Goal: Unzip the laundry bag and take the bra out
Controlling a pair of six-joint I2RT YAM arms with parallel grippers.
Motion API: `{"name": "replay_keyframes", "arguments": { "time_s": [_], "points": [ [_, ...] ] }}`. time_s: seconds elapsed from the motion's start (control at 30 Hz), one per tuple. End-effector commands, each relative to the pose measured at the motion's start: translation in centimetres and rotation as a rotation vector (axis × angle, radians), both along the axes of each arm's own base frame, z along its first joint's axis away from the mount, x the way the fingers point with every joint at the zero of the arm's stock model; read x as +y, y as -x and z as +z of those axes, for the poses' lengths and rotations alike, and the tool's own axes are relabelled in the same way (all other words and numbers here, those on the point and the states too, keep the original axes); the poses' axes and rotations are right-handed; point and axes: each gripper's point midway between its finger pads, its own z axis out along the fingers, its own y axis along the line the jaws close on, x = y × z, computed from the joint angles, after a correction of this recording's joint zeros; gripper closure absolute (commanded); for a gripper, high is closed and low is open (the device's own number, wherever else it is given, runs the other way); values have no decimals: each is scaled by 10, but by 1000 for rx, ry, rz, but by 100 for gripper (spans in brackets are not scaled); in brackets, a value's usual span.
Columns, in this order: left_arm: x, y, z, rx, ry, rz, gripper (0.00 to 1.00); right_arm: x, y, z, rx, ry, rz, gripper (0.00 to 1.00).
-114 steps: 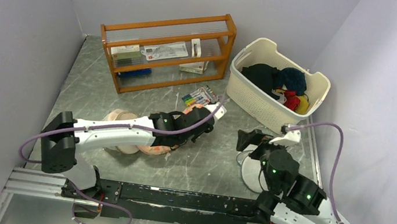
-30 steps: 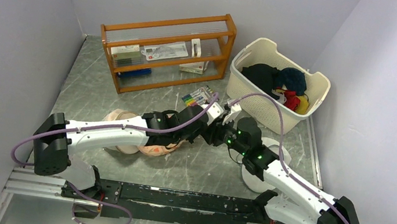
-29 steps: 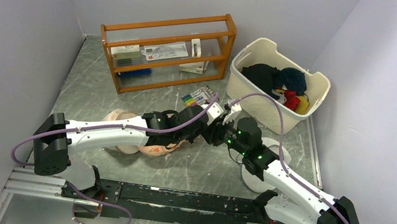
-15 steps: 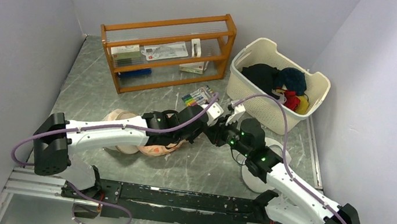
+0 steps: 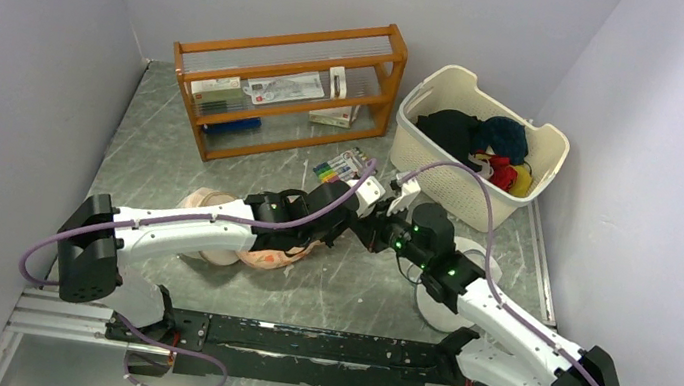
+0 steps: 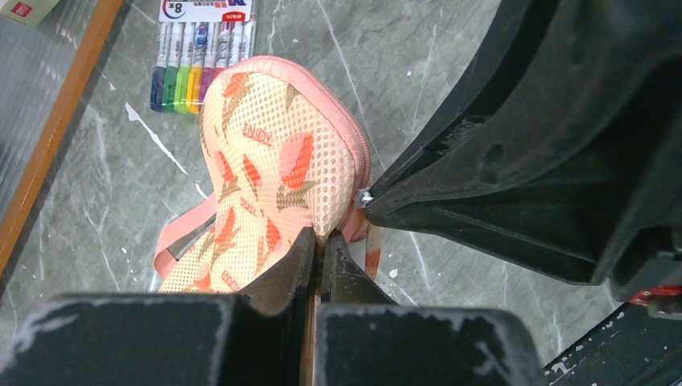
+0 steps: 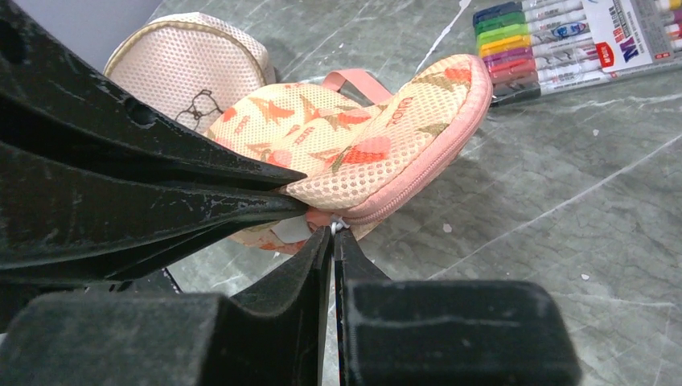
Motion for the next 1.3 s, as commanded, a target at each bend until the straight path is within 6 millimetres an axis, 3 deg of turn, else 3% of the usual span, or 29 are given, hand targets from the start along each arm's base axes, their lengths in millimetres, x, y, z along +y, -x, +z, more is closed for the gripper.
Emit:
{"name": "replay_keyframes", "arguments": {
  "time_s": [0.0, 0.17, 0.53, 0.7, 0.87, 0.93, 1.0, 1.1, 1.17, 1.27],
  "points": [
    [-4, -1, 12, -5, 39, -4, 93, 7, -6, 13, -17, -46, 12, 94],
    [-4, -1, 12, -8, 39, -2, 93, -1, -11, 11, -22, -18, -40, 100],
    [-5, -1, 11, -6, 37, -7, 93, -45, -36, -14, -35, 167, -221, 100],
    [-7, 0, 5, 6, 25, -18, 93, -42, -40, -15, -54, 172, -194, 100],
    [-12, 4, -3, 32, 17, -50, 93, -55, -52, -18, -83, 213, -247, 100],
    [-18, 11, -8, 59, 25, -98, 93, -50, -49, -17, -80, 200, -211, 100],
    [-24, 16, -11, 79, 36, -134, 84, -42, -40, -20, -55, 188, -146, 100],
    [-27, 21, -13, 107, 63, -142, 56, -42, -24, -24, 0, 157, -131, 100],
    [-27, 26, -13, 143, 88, -121, 46, -42, -13, -26, 34, 110, -123, 100],
    [-21, 36, -16, 221, 154, -54, 40, -40, 2, -25, 77, 61, -98, 100]
  ]
}}
